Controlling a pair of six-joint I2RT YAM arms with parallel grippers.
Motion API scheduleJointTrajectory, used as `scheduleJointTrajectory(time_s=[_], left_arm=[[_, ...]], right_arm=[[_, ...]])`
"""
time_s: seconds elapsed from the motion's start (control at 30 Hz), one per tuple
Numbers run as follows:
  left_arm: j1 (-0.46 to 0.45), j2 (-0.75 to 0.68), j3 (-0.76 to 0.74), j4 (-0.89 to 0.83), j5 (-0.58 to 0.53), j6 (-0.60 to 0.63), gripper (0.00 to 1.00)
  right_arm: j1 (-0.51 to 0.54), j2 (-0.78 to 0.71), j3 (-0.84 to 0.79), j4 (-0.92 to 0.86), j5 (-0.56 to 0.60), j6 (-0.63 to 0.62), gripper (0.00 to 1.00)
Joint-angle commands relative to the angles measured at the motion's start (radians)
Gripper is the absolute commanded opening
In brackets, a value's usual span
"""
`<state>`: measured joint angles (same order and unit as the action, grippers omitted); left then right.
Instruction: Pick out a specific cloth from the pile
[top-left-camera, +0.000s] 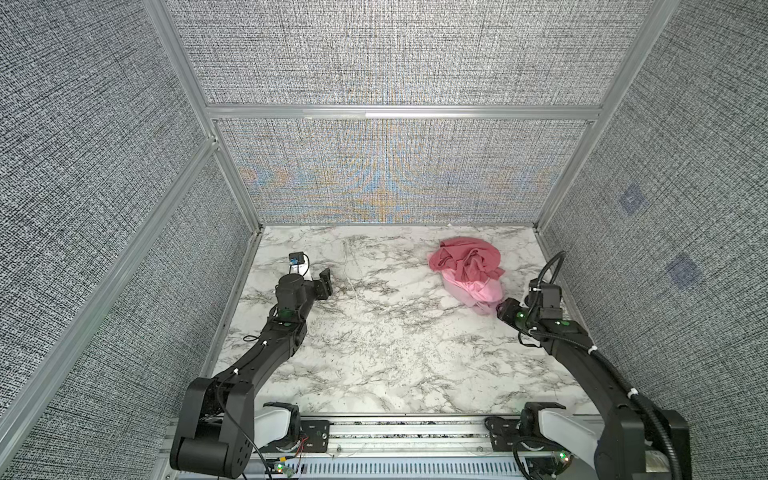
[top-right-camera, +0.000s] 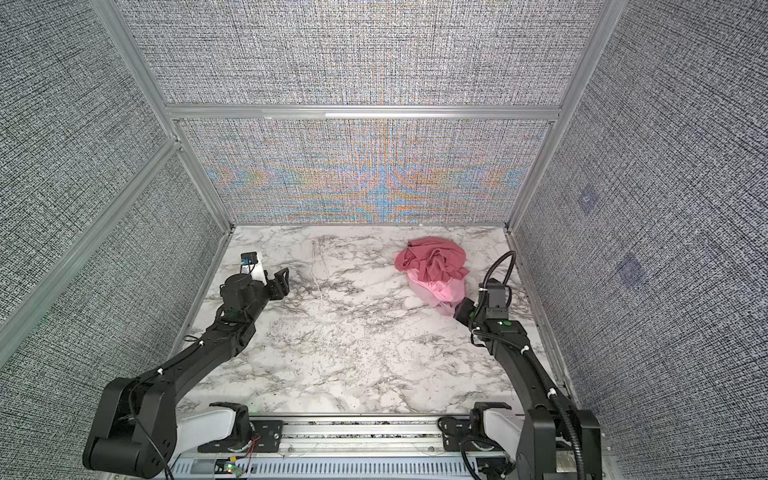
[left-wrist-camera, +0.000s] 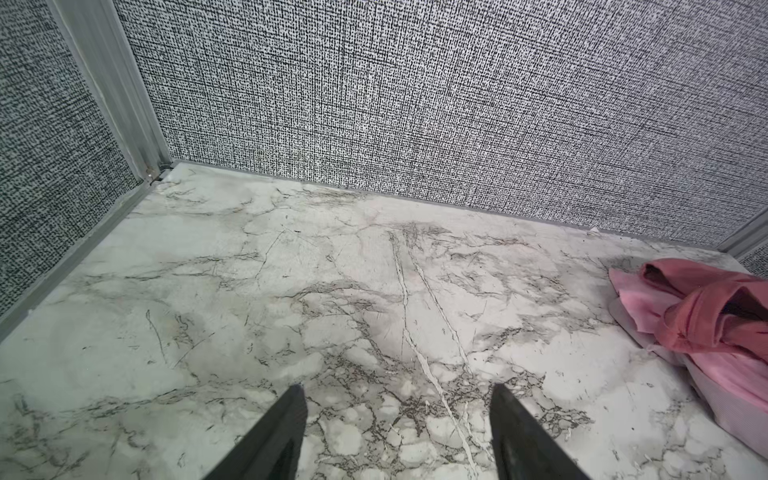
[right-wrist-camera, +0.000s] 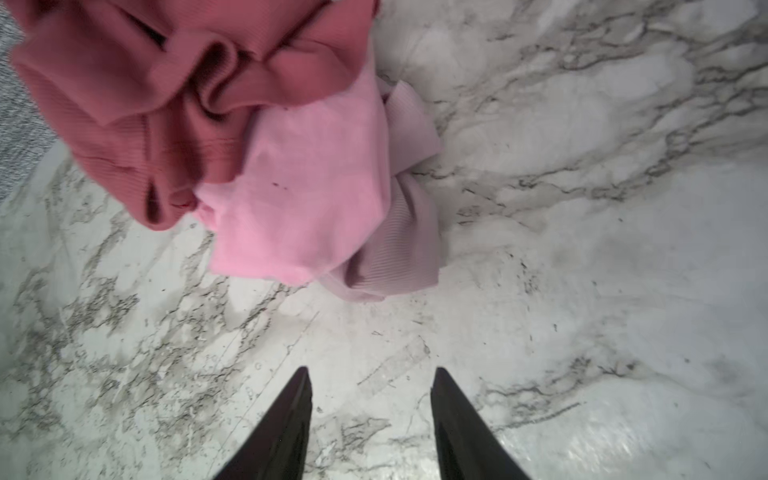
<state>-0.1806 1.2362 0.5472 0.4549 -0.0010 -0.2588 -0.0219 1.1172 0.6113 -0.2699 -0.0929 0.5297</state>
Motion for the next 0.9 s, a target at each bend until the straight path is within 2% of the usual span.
scheduleJointTrajectory(time_s=[0.0, 0.47, 0.53, 0.6, 0.67, 0.87], left_arm=[[0.001, 0.009, 0.000, 0.026, 0.001, 0.002, 0.72], [0.001, 0.049, 0.023, 0.023, -0.019, 0.017, 0.72], [0.001, 0.058, 0.028, 0.026, -0.021, 0.018, 0.72], [0.001, 0.067, 0.036, 0.022, -0.021, 0.018, 0.72], [0.001, 0.073, 0.043, 0.015, -0.021, 0.018, 0.72], [0.001, 0.059, 0.039, 0.009, -0.021, 0.017, 0.72]], right_arm=[[-0.020, 0.048, -0.010, 0.069, -0.002, 0.016, 0.51], [-0.058, 0.344, 0.067, 0.233, -0.015, 0.024, 0.51], [-0.059, 0.371, 0.076, 0.243, -0.012, 0.027, 0.43], [-0.059, 0.390, 0.082, 0.251, -0.019, 0.028, 0.25], [-0.059, 0.392, 0.079, 0.252, -0.021, 0.031, 0.00], [-0.059, 0.281, 0.064, 0.202, -0.029, 0.028, 0.00]])
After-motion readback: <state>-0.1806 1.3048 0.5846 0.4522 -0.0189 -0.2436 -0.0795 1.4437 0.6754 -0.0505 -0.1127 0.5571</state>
